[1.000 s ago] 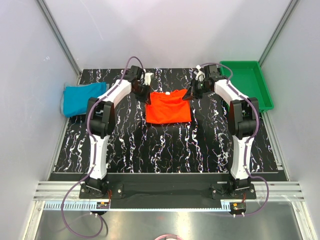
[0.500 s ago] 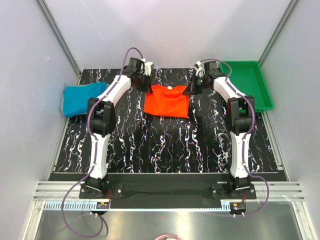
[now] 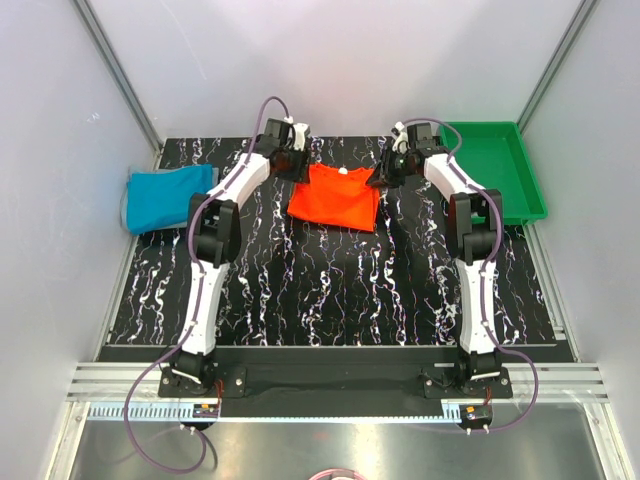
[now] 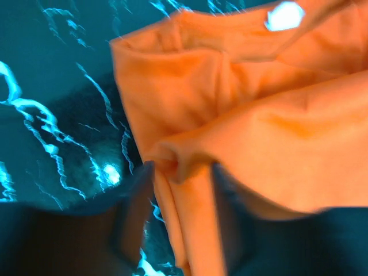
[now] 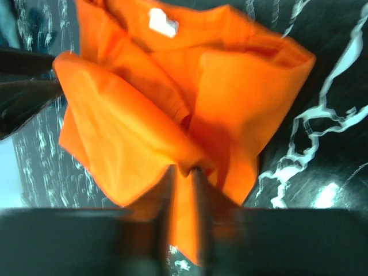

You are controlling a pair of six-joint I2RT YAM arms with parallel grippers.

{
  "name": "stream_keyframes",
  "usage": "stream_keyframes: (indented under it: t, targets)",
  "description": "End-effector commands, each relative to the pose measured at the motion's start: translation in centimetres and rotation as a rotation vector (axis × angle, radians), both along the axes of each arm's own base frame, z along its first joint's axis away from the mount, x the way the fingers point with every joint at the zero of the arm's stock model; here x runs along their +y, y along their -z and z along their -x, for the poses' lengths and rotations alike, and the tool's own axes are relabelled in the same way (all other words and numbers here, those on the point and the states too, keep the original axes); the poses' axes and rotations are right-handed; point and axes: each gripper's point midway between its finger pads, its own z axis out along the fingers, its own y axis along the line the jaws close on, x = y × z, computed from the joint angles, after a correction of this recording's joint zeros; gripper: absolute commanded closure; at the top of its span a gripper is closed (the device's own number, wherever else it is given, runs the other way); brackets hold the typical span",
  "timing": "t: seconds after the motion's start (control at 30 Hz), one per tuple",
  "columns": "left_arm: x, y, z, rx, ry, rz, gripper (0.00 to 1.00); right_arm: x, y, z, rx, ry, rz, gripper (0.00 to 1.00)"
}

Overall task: Fold and stack the t-shirts
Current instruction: Fold the tshirt

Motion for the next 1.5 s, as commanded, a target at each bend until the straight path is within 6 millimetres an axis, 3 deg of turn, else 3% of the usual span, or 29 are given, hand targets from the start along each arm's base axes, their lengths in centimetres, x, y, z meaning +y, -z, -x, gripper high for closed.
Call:
stream_keyframes:
  t: [0.0, 0.13, 0.17, 0.2, 0.27, 0.37, 0.53, 0.63, 0.87, 1.0, 1.17, 1.33, 1.47]
  targets:
    - [-0.2, -4.2, -4.3, -0.217, -0.073, -0.047, 0.42, -1.1, -1.6, -2.9, -0.107, 0.048, 0.053, 0.58]
    - [-0.6, -8.4, -5.5, -0.332, -0.137, -0.08, 0.28, -1.8, -2.9, -3.1, -0.149, 0.063, 0.099, 0.4]
    - [-0.2, -9.2, -5.5, -0.35, -0.172, -0.105, 0.14, -2.2, -3.5, -3.1, -0.163, 0.074, 0.116, 0.38]
    - [0.2, -11.2, -5.3, -0.385, -0.219, -0.13, 0.08, -2.4, -3.8, -3.1, -0.172, 0.074, 0.127, 0.37]
    - [-0.2, -13.6, -4.0, -0.404, -0.207, -0.135, 0.04, -2.9, -4.7, -2.7, -0.188, 0.083, 0.155, 0.36]
    - [-1.1, -14.5, -1.2, -0.36, -0.177, -0.125, 0.01, -3.0, -6.0, -1.5, -0.195, 0.074, 0.151, 0.35]
    - [-2.9, -12.6, 3.4, -0.189, -0.061, -0.025, 0.05, -1.9, -8.6, 0.8, -0.187, 0.033, 0.07, 0.37]
    - [-3.3, -9.7, 5.3, -0.056, -0.021, 0.042, 0.13, 0.3, -9.0, 2.8, -0.133, -0.058, -0.069, 0.38]
    - [-3.6, -3.6, 7.1, 0.163, 0.018, 0.153, 0.14, 4.6, -8.9, 4.6, -0.022, -0.175, -0.314, 0.38]
    - [-4.8, -1.8, 7.3, 0.23, 0.047, 0.221, 0.15, 5.7, -7.3, 4.4, 0.029, -0.183, -0.343, 0.38]
    - [-5.7, 0.0, 7.1, 0.282, 0.042, 0.265, 0.15, 5.6, -4.6, 3.4, 0.069, -0.167, -0.324, 0.37]
    - [-5.4, 2.2, 8.0, 0.35, -0.001, 0.259, 0.14, 5.7, -2.3, 2.3, 0.108, -0.127, -0.316, 0.36]
    - [-4.9, 2.5, 9.2, 0.381, -0.009, 0.25, 0.14, 5.9, -1.6, 1.0, 0.104, -0.11, -0.328, 0.35]
